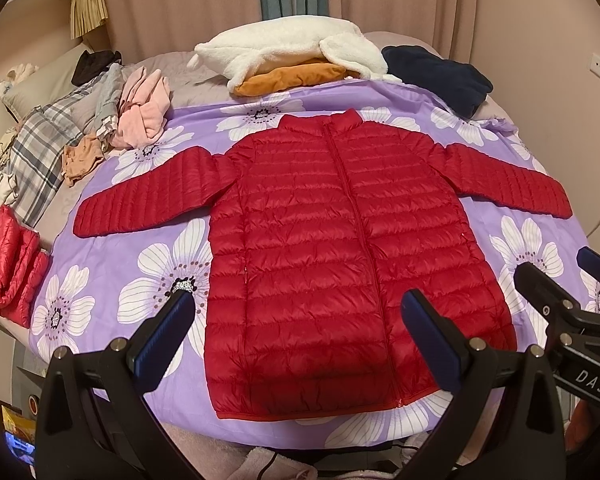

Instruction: Fold large clothes

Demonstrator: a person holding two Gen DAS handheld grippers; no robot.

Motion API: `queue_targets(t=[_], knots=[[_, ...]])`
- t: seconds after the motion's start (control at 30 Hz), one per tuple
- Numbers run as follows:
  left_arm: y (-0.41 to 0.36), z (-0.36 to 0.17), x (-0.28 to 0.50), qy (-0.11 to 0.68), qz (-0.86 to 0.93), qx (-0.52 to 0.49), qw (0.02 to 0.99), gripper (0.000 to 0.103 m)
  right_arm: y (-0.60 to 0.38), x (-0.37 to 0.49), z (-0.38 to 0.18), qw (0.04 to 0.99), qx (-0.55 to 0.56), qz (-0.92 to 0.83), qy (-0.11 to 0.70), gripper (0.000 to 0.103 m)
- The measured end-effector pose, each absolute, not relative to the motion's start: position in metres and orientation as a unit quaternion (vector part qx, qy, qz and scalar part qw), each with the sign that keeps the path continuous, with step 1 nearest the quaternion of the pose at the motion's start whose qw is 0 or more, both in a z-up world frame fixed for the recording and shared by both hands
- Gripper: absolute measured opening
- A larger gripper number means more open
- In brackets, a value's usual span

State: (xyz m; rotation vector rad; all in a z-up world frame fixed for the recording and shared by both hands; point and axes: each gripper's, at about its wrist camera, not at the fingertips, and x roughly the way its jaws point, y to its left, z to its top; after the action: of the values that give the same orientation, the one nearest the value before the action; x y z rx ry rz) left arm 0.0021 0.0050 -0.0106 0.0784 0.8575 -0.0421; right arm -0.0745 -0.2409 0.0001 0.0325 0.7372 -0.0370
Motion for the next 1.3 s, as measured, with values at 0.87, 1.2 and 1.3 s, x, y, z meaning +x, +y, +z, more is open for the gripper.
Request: queue_targets(t=[0.87, 1.2, 1.3], knots=[[0.0062, -0.0115, 0.0020, 0.418, -0.019, 0.039, 0.908, 0.103, -0.2385, -0.0739, -0.0003, 0.932, 0.015, -0.018, 0.362, 0.102], [0.0067, -0.0115, 0.0019, 0.418, -0.019, 0.040, 0.907, 0.103, -0.2366, -0.0740, -0.0051, 0.932, 0.015, -0.019, 0.363, 0.102], [0.0065, -0.0115, 0.0020, 0.418, -0.019, 0.040, 0.907, 0.103, -0.2368, -0.0738, -0.0035, 0.932, 0.015, -0.019, 0.363, 0.102]])
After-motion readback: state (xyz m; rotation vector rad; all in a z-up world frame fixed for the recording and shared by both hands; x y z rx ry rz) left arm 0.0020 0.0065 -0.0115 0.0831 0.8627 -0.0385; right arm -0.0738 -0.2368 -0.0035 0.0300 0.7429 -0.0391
